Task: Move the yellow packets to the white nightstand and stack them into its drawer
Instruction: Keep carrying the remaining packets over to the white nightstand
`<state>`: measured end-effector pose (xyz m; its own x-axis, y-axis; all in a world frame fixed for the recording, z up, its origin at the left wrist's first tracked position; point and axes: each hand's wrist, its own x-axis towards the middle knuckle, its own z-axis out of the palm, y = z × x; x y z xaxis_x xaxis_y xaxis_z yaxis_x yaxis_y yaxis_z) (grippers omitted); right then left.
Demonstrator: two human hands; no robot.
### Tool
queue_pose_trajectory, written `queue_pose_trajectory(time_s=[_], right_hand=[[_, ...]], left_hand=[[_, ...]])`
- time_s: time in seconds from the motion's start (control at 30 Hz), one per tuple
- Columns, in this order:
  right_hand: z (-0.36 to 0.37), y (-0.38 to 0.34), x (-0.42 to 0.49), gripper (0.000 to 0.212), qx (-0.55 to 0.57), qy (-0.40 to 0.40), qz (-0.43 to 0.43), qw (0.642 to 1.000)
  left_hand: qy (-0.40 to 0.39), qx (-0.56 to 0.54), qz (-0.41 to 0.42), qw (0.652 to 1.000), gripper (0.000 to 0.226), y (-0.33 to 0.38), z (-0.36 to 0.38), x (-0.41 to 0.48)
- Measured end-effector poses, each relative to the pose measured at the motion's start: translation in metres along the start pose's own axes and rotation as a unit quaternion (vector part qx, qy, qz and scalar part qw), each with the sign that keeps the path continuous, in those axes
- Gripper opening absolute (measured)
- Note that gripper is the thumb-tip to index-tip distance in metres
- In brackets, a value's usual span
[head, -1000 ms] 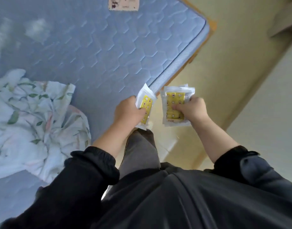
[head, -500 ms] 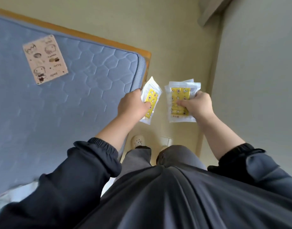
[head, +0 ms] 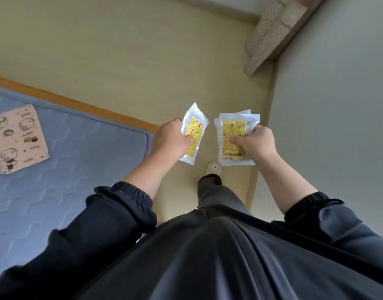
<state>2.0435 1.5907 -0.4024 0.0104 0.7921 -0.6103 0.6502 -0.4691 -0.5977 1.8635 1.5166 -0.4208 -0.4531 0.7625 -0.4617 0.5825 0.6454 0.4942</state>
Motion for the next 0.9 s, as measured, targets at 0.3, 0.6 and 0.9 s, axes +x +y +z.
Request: queue_pose_trajectory(time_s=[0.3, 0.6, 0.9], right_hand=[[-0.027, -0.119, 0.127, 0.039, -0.086, -0.042, -0.057, 0.994], [0.070, -0.265, 0.220, 0.034, -0.181, -0.115, -0.106, 0.971], [0.203, -0.455, 0.274, 0.027, -0.247, -0.166, -0.177, 0.938]], left_hand=[[0.031, -0.068, -0.071, 0.995, 0.024, 0.062, -0.026, 0.111], [0.045, -0.122, -0.113, 0.985, 0.015, 0.015, -0.101, 0.254], [0.080, -0.160, -0.192, 0.965, 0.018, -0.050, -0.232, 0.385]])
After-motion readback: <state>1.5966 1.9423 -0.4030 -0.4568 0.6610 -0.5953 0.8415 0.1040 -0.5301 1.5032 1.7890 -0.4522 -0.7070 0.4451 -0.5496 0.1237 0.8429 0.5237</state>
